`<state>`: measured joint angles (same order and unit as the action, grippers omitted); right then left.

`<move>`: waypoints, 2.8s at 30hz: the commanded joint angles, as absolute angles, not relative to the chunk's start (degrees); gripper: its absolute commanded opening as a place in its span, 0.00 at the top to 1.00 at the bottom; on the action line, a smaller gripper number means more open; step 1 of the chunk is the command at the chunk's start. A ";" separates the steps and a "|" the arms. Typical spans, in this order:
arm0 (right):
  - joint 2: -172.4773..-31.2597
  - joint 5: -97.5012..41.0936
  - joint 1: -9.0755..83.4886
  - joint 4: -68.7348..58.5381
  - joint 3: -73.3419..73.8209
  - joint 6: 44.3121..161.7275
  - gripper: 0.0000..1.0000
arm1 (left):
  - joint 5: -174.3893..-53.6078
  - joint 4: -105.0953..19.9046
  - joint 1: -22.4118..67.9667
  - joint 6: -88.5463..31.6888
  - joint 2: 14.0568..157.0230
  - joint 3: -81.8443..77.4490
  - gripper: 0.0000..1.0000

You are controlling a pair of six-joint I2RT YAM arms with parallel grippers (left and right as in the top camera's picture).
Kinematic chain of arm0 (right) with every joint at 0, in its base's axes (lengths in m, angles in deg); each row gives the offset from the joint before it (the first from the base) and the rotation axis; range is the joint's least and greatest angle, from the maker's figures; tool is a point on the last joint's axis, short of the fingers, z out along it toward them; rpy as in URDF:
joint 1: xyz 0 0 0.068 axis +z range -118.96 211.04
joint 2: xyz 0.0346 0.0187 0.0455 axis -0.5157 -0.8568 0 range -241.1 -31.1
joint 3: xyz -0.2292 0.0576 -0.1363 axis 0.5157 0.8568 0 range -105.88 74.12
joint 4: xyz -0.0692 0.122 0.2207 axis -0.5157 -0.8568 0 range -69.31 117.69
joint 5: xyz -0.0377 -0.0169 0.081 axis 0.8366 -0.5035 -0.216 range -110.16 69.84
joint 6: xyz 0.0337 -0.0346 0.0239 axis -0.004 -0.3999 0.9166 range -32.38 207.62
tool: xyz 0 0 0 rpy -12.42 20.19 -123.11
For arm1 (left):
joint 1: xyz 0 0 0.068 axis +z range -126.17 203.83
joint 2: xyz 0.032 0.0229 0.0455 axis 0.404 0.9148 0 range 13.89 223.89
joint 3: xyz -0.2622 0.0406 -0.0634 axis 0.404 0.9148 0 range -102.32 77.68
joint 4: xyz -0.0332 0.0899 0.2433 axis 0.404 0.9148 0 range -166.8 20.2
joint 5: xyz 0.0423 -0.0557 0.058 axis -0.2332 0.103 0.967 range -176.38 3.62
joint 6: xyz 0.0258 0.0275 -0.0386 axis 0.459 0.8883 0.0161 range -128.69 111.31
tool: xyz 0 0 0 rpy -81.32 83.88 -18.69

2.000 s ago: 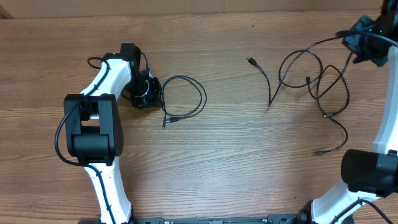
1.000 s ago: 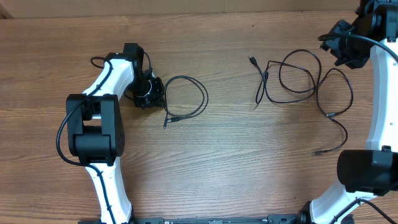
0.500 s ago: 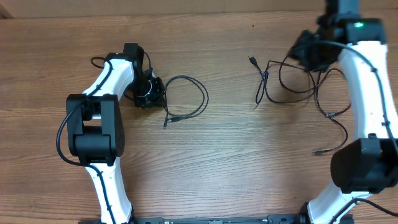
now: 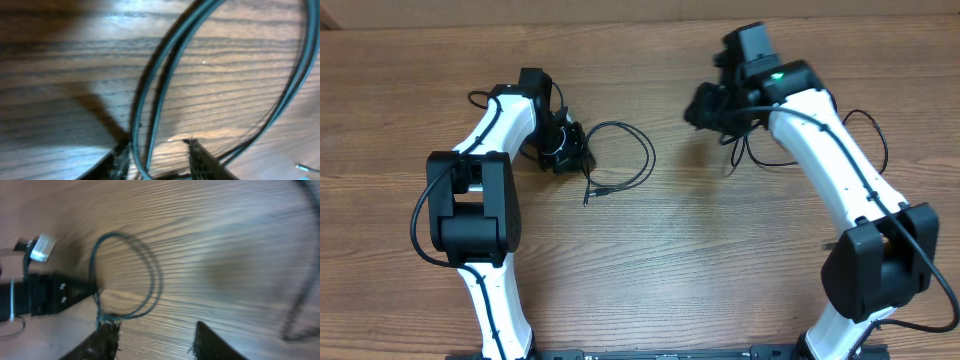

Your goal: Untangle cables

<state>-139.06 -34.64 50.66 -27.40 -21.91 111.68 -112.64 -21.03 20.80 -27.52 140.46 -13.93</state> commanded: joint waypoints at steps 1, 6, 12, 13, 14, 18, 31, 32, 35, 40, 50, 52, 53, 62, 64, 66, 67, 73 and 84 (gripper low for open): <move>-138.60 -34.84 53.46 -25.44 -20.64 111.41 0.46 | -108.49 -21.25 20.36 -26.67 143.03 -12.40 0.46; -138.60 -34.84 57.50 -22.55 -19.97 111.11 0.31 | -109.06 -21.19 21.00 -26.69 143.01 -13.30 0.48; -138.60 -34.86 62.22 -19.97 -19.97 101.84 0.19 | -114.02 -16.22 24.84 -26.89 142.99 -21.67 0.45; -138.60 -34.86 63.05 -19.67 -19.97 99.61 0.18 | -114.46 -14.91 25.63 -26.89 142.99 -23.46 0.43; -138.60 -34.84 64.06 -19.45 -19.97 96.88 0.17 | -114.57 -13.58 26.39 -26.89 142.99 -25.15 0.40; -138.88 -34.86 67.75 -19.36 -19.95 83.81 0.06 | -114.50 -10.96 28.62 -26.87 142.99 -28.43 0.10; -148.41 -34.58 74.42 -18.64 -19.95 52.57 0.51 | -104.47 -11.07 29.43 -26.87 142.99 -28.43 0.00; -149.20 -34.55 74.31 -18.35 -19.95 52.57 0.53 | -103.92 -11.07 29.43 -26.87 142.99 -28.43 0.00; -151.49 -34.27 73.76 -16.91 -19.95 51.92 0.60 | -103.64 -11.07 29.43 -26.87 142.99 -28.43 0.00; -154.66 -34.44 73.74 -15.95 -19.95 46.65 0.64 | -103.66 -11.07 29.43 -26.87 142.99 -28.43 0.00; -158.49 -34.38 73.74 -16.37 -19.95 38.85 0.71 | -103.66 -11.07 29.43 -26.87 142.99 -28.43 0.00; -158.49 -34.38 73.72 -16.39 -19.95 37.82 0.71 | -103.66 -11.07 29.43 -26.87 142.99 -28.43 0.00; -158.49 -34.40 73.63 -16.61 -19.95 37.84 0.71 | -103.66 -11.07 29.43 -26.87 142.99 -28.43 0.00; -158.47 -34.40 73.35 -16.08 -19.97 37.84 0.63 | -103.66 -11.07 29.43 -26.87 142.99 -28.43 0.00; -158.49 -34.38 73.35 -16.10 -19.97 37.82 0.63 | -103.66 -11.07 29.43 -26.87 142.99 -28.43 0.01; -158.53 -34.40 73.35 -16.10 -19.97 37.82 0.63 | -103.66 -11.07 29.43 -26.87 142.99 -28.43 0.00; -158.53 -34.40 73.35 -16.13 -19.95 37.82 0.63 | -103.66 -11.07 29.43 -26.87 142.99 -28.43 0.01; -159.45 -34.36 73.28 -16.23 -19.90 34.45 0.63 | -103.66 -11.07 29.43 -26.87 142.99 -28.43 0.00; -162.95 -30.31 73.28 -17.00 -19.84 28.60 0.70 | -103.66 -11.07 29.43 -26.87 142.99 -28.43 0.01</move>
<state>-159.23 -33.61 73.30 -16.37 -20.25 30.48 -104.12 -11.00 29.83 -27.57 142.71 -27.64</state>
